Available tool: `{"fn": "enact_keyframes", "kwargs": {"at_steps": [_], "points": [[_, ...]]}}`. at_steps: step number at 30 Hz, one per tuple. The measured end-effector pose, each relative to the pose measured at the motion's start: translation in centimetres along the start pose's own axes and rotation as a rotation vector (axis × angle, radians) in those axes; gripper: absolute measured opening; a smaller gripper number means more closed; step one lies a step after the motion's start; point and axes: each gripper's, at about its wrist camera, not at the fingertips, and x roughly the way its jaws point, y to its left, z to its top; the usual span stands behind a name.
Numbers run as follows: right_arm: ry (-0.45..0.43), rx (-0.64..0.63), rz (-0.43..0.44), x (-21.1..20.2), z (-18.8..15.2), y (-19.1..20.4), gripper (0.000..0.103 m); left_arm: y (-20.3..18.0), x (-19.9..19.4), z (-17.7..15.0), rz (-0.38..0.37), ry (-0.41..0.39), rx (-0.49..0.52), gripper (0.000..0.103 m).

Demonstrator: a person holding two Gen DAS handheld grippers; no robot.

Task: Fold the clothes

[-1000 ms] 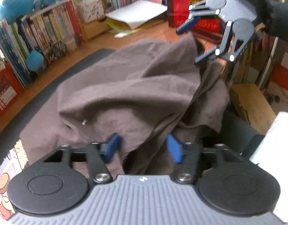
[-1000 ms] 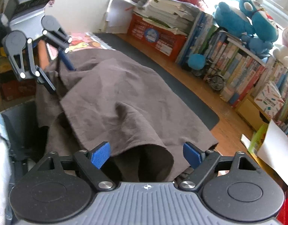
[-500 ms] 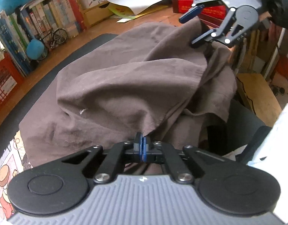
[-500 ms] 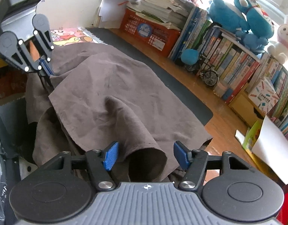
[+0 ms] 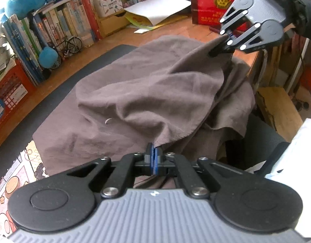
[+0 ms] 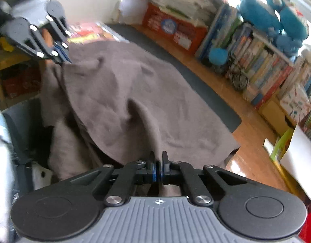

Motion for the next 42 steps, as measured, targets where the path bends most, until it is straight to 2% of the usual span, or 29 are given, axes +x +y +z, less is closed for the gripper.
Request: {"fn": "enact_keyframes", "kwargs": {"at_steps": [4, 8, 9, 10, 11, 12, 13, 17, 19, 21, 23, 24, 25, 28, 29, 31, 33, 36, 39, 41, 42], "points": [[-0.037, 0.014, -0.005, -4.3, -0.2, -0.8, 0.006, 0.1, -0.6, -0.4, -0.020, 0.005, 0.007, 0.000], [0.015, 0.044, -0.068, -4.2, -1.9, -1.0, 0.008, -0.5, 0.1, -1.2, -0.036, 0.064, 0.027, 0.000], [0.012, 0.062, -0.093, -3.9, -2.3, -1.1, 0.015, -0.6, 0.3, -1.4, -0.026, 0.081, 0.031, 0.000], [-0.006, 0.076, -0.109, -3.8, -2.6, -1.2, 0.031, -0.7, 0.3, -1.4, -0.021, 0.084, 0.030, 0.000], [-0.030, 0.085, -0.109, -3.9, -2.7, -1.2, 0.042, -0.5, 0.0, -1.4, -0.020, 0.074, 0.023, 0.000], [-0.047, 0.079, -0.108, -3.8, -2.8, -1.0, 0.066, -0.4, -0.5, -1.4, -0.016, 0.055, 0.013, 0.000], [-0.054, 0.047, -0.105, -3.8, -2.8, -0.7, 0.077, -0.2, -1.1, -1.2, -0.012, 0.033, 0.003, 0.000], [-0.056, -0.102, -0.099, -3.4, -2.6, 1.1, 0.077, 0.1, -3.4, -1.2, -0.017, -0.030, -0.009, 0.001], [-0.074, -0.087, -0.079, -3.0, -2.3, 0.9, 0.076, -0.1, -3.4, -1.4, -0.033, -0.016, -0.013, 0.002], [-0.071, -0.065, -0.088, -2.1, -2.0, 0.6, 0.072, -0.5, -2.9, -1.6, -0.014, 0.017, -0.001, 0.002], [-0.021, -0.058, -0.140, -0.3, -1.5, 0.4, 0.049, -0.6, -2.6, -1.5, 0.018, 0.027, -0.003, 0.003], [0.014, -0.048, -0.163, 0.6, -1.3, 0.3, 0.022, -0.4, -2.6, -1.2, 0.025, 0.014, -0.011, 0.003], [0.044, -0.028, -0.167, 1.4, -1.2, 0.1, 0.007, -0.2, -2.6, -0.8, 0.030, -0.003, -0.021, 0.007], [0.056, 0.009, -0.145, 1.8, -1.0, 0.3, 0.007, 0.2, -2.0, 1.1, 0.048, -0.065, -0.032, 0.052], [0.052, 0.013, -0.141, 1.6, -0.9, 0.3, 0.007, 0.2, -1.6, 1.8, 0.044, -0.089, -0.035, 0.055], [0.043, 0.010, -0.143, 0.5, -0.8, 0.4, 0.007, 0.7, -0.5, 3.2, 0.015, -0.134, -0.057, 0.055], [0.041, 0.016, -0.166, -1.2, -0.9, 0.2, 0.007, 1.3, 1.1, 4.3, -0.013, -0.139, -0.078, 0.057], [0.036, 0.026, -0.209, -3.9, -1.1, -0.5, 0.007, 1.9, 4.8, 4.8, -0.037, -0.057, -0.096, 0.056], [0.027, 0.075, -0.246, -5.1, -2.0, -1.6, 0.008, 1.1, 7.3, 3.7, -0.074, 0.020, -0.077, 0.056], [-0.023, 0.114, -0.245, -5.0, -2.7, -2.2, 0.019, 0.5, 8.3, 2.9, -0.083, 0.045, -0.054, 0.057], [-0.045, 0.125, -0.225, -4.7, -2.9, -2.3, 0.040, 0.2, 8.1, 2.5, -0.083, 0.044, -0.044, 0.057]]}}
